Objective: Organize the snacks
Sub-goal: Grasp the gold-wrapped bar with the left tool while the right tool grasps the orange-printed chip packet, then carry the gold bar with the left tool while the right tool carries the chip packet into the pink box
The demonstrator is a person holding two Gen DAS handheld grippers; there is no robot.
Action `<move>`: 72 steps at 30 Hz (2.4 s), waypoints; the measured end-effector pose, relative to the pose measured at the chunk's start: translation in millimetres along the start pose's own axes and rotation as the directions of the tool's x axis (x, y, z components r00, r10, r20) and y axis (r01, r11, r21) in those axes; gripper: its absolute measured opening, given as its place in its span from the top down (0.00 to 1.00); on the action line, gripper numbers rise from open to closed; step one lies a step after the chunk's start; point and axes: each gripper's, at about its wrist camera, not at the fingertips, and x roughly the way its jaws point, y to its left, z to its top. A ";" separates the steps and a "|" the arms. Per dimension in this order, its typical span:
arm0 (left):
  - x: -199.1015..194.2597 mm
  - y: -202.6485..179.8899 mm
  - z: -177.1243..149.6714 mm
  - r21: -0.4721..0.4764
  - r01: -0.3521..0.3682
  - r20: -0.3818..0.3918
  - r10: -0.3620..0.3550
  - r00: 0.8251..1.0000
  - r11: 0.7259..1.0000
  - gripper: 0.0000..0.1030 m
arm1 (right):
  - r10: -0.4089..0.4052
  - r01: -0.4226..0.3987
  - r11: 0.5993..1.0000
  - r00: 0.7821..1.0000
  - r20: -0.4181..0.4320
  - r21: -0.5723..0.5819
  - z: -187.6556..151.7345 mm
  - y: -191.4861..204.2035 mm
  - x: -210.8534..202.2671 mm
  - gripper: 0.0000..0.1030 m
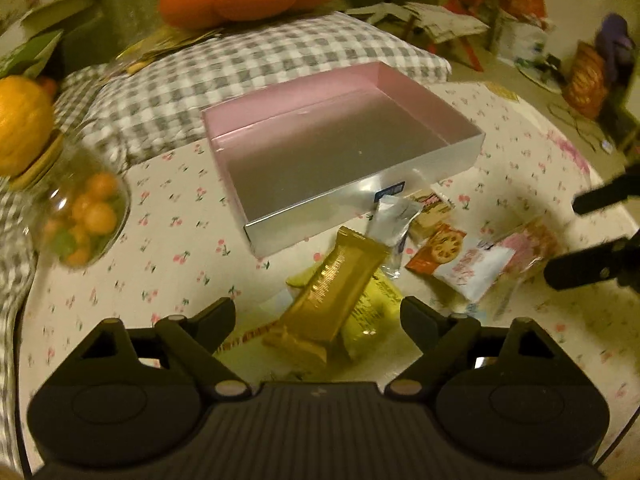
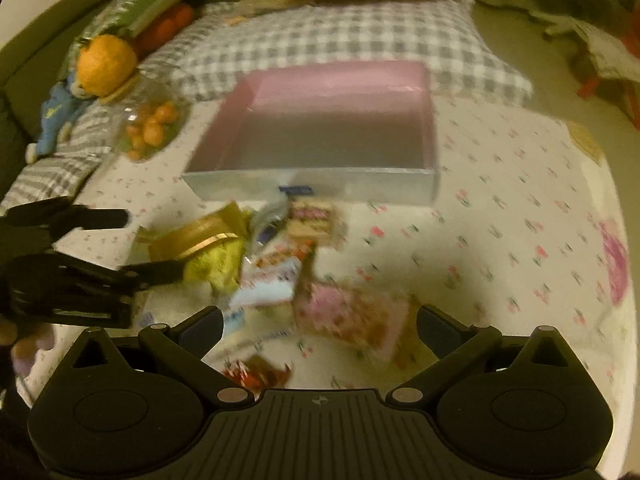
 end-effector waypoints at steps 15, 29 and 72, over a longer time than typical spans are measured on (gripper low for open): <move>36.2 27.1 -3.6 -0.088 0.142 0.009 -0.142 0.990 0.986 0.32 | 0.021 -0.003 0.969 0.997 0.072 -0.246 4.1 34.2 46.3 0.02; 35.9 25.6 -0.8 -0.187 0.163 0.050 -0.156 0.987 0.969 0.71 | -0.014 0.043 0.940 0.996 0.087 -0.340 -3.7 48.1 61.3 0.51; 12.0 53.8 -0.4 -0.436 0.172 0.008 -0.187 0.982 0.884 0.88 | 0.162 -0.179 0.972 0.980 0.119 0.151 31.1 -14.6 14.5 0.57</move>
